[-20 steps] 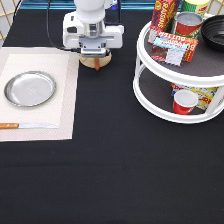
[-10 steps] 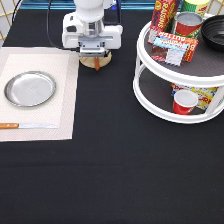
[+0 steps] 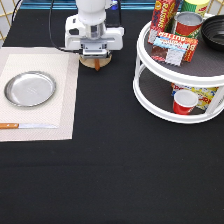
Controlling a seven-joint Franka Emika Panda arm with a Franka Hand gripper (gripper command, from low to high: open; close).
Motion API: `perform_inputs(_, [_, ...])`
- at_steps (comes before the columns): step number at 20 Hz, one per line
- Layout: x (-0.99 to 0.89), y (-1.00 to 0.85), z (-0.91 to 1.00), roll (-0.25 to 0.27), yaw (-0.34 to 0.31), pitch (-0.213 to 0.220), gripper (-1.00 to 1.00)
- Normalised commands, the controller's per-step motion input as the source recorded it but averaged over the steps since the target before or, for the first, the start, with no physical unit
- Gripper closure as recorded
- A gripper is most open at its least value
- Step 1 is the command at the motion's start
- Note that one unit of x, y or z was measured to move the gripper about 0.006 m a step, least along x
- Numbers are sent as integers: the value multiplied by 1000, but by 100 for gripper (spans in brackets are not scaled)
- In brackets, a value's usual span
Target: Arrange plate and fork
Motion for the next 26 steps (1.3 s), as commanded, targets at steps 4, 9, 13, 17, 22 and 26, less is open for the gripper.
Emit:
perform_inputs(4, [-206, 0, -269, -107, 9, -109, -100])
perform_inputs(9, [-179, 22, -271, -115, 4, -100, 100])
perform_inputs(13, [-28, 114, -28, -112, 13, -71, 100])
perform_inputs(17, [-28, 113, -64, -111, 19, -72, 100])
perform_inputs(22, [-22, 154, -10, -87, 36, -39, 100])
perform_inputs(26, [-12, 117, 61, -44, 67, -16, 100])
